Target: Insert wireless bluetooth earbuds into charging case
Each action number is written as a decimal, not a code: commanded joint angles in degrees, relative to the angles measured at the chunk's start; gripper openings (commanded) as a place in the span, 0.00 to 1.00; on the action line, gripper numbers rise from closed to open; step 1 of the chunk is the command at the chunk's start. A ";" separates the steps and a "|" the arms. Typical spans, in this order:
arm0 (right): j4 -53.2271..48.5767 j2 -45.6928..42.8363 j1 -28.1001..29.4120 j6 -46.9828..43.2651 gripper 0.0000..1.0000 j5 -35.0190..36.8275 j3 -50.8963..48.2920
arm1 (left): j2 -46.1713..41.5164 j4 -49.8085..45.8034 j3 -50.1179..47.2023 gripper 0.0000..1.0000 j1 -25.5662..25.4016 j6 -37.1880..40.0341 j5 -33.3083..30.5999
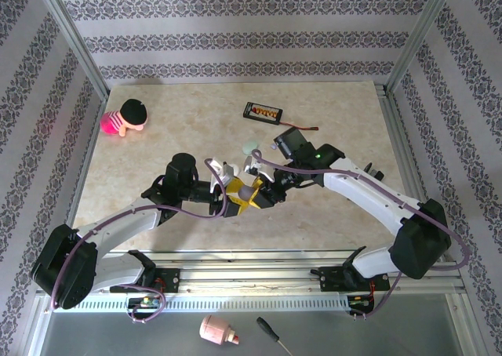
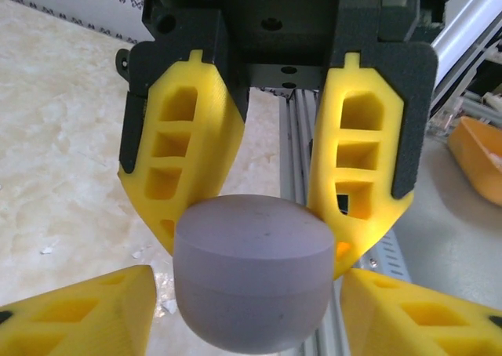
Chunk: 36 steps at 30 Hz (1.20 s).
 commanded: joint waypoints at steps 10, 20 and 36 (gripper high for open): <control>-3.79 1.37 0.76 -4.13 0.24 -0.07 1.98 | 0.65 3.54 1.26 0.52 0.33 -1.92 2.80; -3.60 0.96 0.97 -4.10 0.23 -0.09 1.72 | 1.31 3.79 1.59 0.48 0.35 -2.27 3.31; 0.63 -3.22 -1.30 -0.94 0.50 -0.68 -2.11 | 2.05 12.22 0.27 0.29 1.07 -7.27 5.39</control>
